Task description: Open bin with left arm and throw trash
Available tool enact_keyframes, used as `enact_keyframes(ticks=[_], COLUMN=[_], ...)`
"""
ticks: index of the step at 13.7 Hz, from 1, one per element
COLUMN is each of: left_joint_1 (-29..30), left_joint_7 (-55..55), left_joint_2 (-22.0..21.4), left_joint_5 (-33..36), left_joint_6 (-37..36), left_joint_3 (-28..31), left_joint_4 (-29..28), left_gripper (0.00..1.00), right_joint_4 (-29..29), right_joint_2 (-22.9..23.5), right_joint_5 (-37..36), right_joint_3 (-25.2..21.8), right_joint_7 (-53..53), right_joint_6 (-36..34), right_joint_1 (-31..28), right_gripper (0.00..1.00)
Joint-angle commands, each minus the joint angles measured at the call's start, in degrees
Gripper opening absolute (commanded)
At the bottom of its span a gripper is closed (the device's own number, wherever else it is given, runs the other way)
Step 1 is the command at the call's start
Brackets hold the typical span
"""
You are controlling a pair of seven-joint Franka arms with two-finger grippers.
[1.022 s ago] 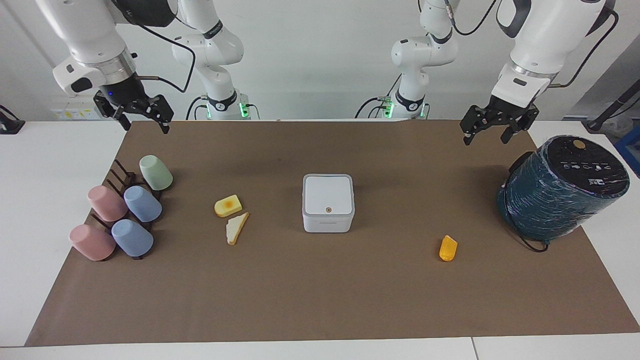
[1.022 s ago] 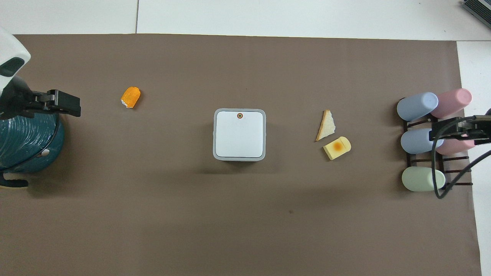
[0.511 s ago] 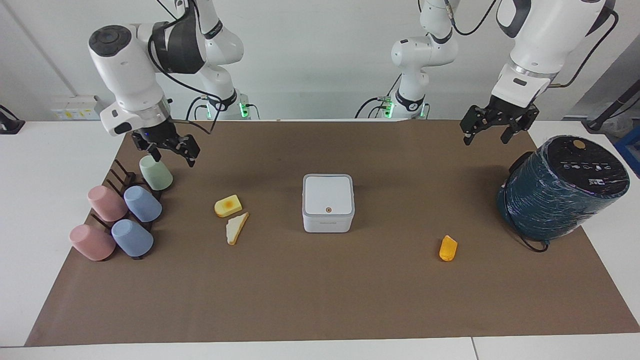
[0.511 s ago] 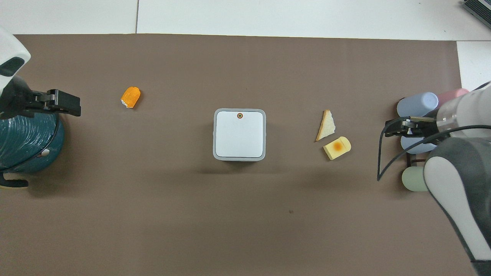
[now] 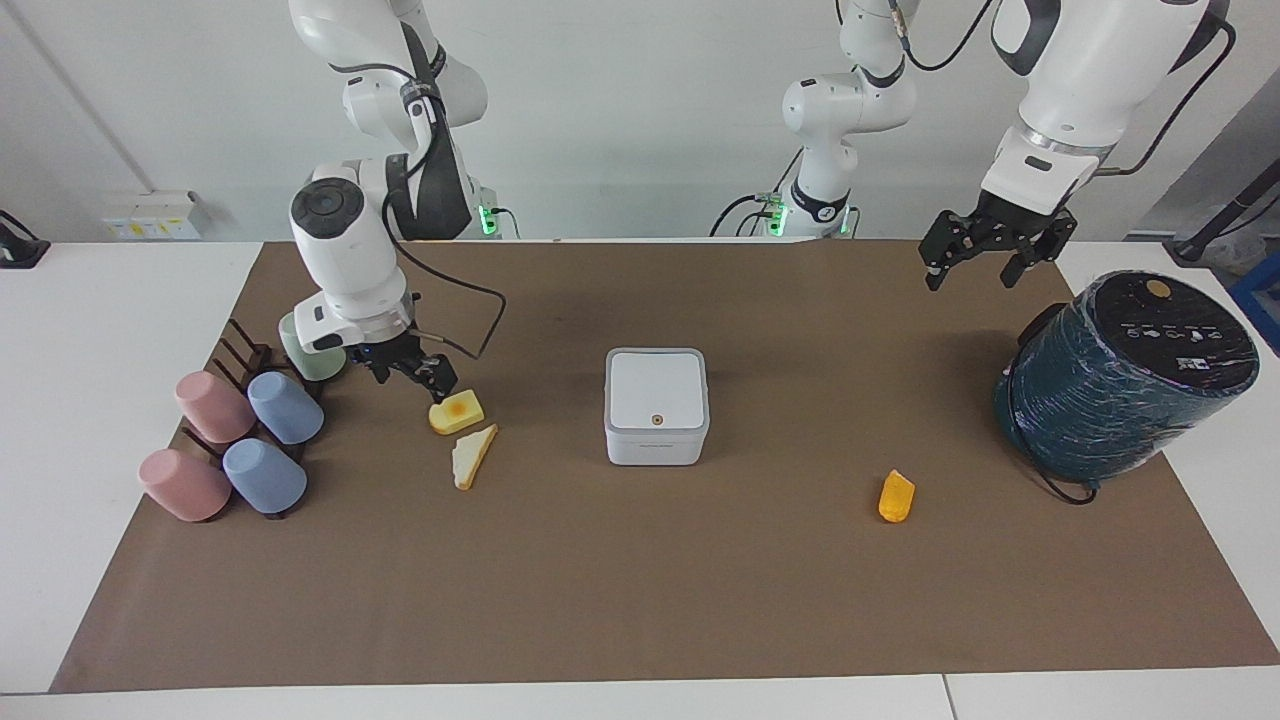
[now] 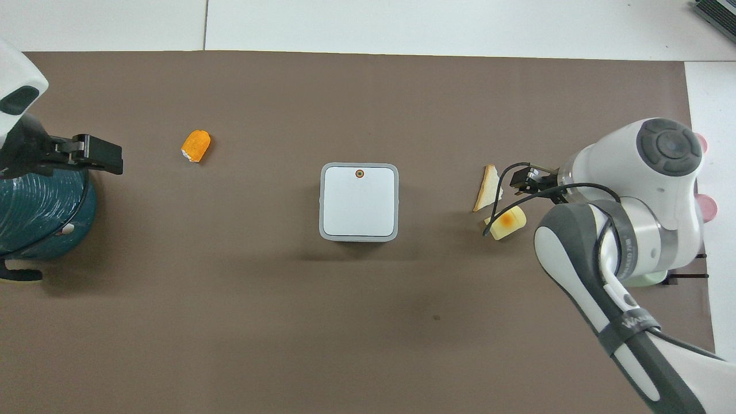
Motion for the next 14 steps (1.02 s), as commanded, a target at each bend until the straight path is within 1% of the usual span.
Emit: enact_keyframes(ticks=[1, 2, 3, 4, 5, 6, 7, 9, 10, 11, 12, 14], left_joint_1=[-2.4, -2.8, -3.0, -3.0, -3.4, -4.4, -5.9, -8.8, -10.1, -10.8, -11.0, -12.5], left_joint_7=[0.0, -0.1, -0.2, -0.4, -1.2, -3.4, -6.6, -13.7, -15.3, -15.4, -15.5, -15.8], left_joint_2=[-1.8, -2.0, -2.7, -2.9, -3.1, -3.4, -4.1, -5.3, -5.5, -5.8, -5.8, -5.9], left_joint_5=[0.2, -0.4, -1.7, -3.2, -3.9, -4.0, -4.3, -4.9, -4.9, -4.9, -5.3, -7.0], left_joint_6=[1.3, 1.7, 2.8, 3.9, 4.6, 5.8, 8.0, 13.2, 15.3, 16.5, 17.5, 20.0], left_joint_3=[0.3, 0.3, 0.3, 0.3, 0.3, 0.2, 0.2, 0.2, 0.2, 0.2, 0.2, 0.2], left_joint_4=[-2.6, -3.3, -4.4, -5.1, -5.5, -6.5, -8.0, -11.2, -12.3, -13.0, -13.3, -14.2], left_gripper=[1.0, 1.0, 0.95, 0.81, 0.58, 0.41, 0.3, 0.14, 0.1, 0.08, 0.02, 0.0], right_joint_4=[-3.8, -4.8, -5.8, -6.7, -7.7, -9.2, -10.6, -13.4, -13.8, -13.9, -14.4, -15.7], right_joint_2=[-0.1, -0.1, -0.2, -0.4, -0.8, -0.9, -0.9, -0.9, -0.9, -0.9, -0.9, -0.9], right_joint_5=[3.4, 5.3, 5.7, 6.5, 8.2, 9.4, 10.4, 10.4, 10.5, 10.4, 10.4, 10.4], right_joint_3=[0.0, 0.0, 0.0, 0.0, 0.0, 0.0, 0.0, 0.0, 0.0, 0.0, 0.0, 0.0], right_joint_7=[4.3, 4.7, 4.8, 4.9, 5.0, 5.0, 4.8, 4.1, 4.0, 4.0, 4.0, 3.9], right_joint_6=[4.4, 4.8, 4.9, 5.1, 5.9, 8.6, 11.3, 14.6, 15.2, 15.5, 15.5, 16.6], right_joint_1=[-0.3, -0.5, -1.0, -1.1, -1.1, -1.1, -1.1, -1.0, -1.0, -1.0, -1.0, -0.6], right_gripper=[1.0, 1.0, 1.0, 1.0, 1.0, 1.0, 1.0, 1.0, 1.0, 1.0, 1.0, 1.0])
